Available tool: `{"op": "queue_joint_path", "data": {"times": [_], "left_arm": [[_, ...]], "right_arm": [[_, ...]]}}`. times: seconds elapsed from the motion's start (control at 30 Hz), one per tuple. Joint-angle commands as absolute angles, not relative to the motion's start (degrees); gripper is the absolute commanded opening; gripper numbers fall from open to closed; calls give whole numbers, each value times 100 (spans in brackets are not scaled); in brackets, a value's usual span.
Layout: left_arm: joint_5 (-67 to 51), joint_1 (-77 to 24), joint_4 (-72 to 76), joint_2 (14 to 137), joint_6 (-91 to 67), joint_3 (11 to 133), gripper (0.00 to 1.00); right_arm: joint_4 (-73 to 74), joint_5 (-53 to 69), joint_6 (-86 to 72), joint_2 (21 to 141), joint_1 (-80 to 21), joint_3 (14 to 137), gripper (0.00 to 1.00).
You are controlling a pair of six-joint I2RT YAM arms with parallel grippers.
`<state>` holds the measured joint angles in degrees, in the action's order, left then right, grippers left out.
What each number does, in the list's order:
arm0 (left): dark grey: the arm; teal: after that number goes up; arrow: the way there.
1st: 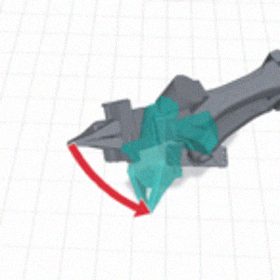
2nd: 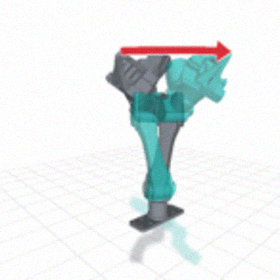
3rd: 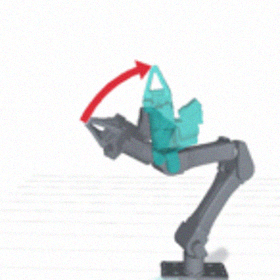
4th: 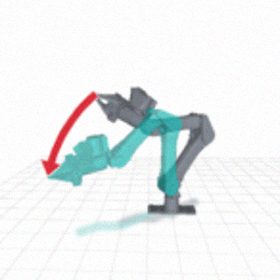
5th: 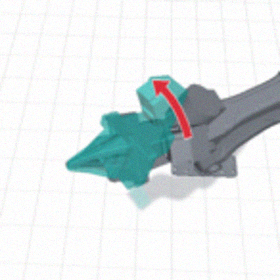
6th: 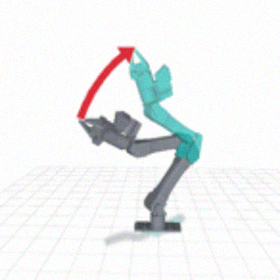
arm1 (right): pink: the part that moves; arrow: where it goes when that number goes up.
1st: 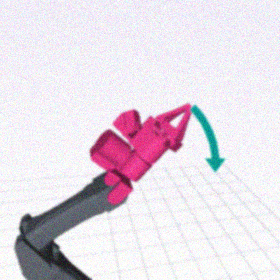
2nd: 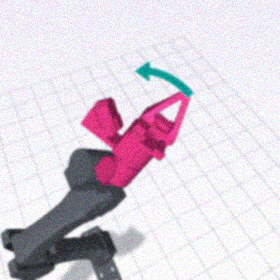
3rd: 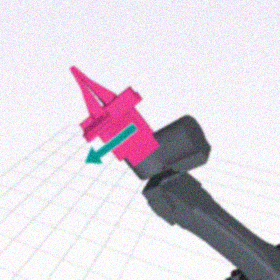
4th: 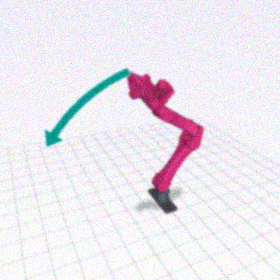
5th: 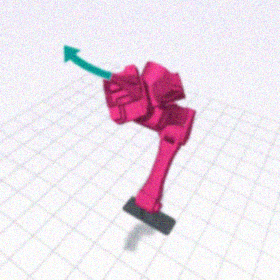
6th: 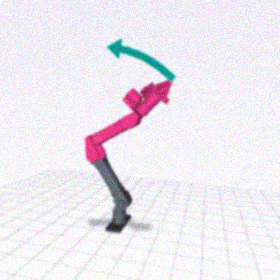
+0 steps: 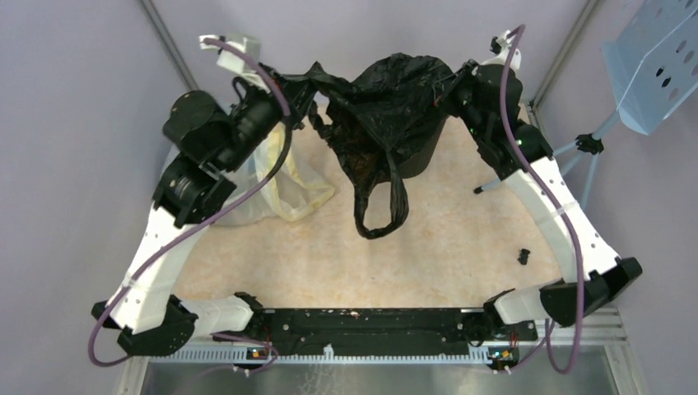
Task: Put the trash bags into the trash bin
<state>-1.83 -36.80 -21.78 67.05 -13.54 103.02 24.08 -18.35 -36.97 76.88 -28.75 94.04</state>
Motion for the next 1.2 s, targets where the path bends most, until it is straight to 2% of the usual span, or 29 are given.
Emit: {"op": "queue_joint_path", "data": {"times": [0.0, 0.13, 0.27, 0.5, 0.67, 0.7, 0.8, 0.87, 1.1, 1.17], "left_arm": [[139, -3662, -1314, 7279, -1001, 10426, 0], [101, -3659, -988, 7821, -897, 10800, 0], [-270, -3652, -779, 8329, -1038, 11374, 0], [-606, -3602, -266, 9117, -1294, 11645, 0], [-616, -3472, -43, 9525, -1473, 11832, 0], [-623, -3445, -43, 9622, -1515, 11887, 0], [-648, -3335, -39, 9994, -1582, 12228, 0], [-702, -3264, -105, 10298, -1656, 12479, 0], [-799, -3065, -112, 11002, -1864, 12735, 0], [-876, -3020, -113, 11141, -1954, 12736, 0]], "right_arm": [[2279, -1294, -3675, 8274, -2189, 9956, 0], [2554, -659, -3588, 9120, -1899, 10686, 0], [3119, -540, -3374, 9946, -1890, 11435, 0], [2835, -797, -3469, 10193, -1681, 11229, 7], [3763, -469, -3356, 10971, -1556, 12223, 8], [3867, -462, -3290, 11029, -1551, 12346, 11], [3863, -604, -3123, 10864, -1547, 12342, 39], [3714, -706, -2981, 10591, -1523, 12162, 49], [4116, -1241, -2235, 10229, -1422, 12360, 63], [4335, -1385, -2139, 10296, -1371, 12452, 64]]}}
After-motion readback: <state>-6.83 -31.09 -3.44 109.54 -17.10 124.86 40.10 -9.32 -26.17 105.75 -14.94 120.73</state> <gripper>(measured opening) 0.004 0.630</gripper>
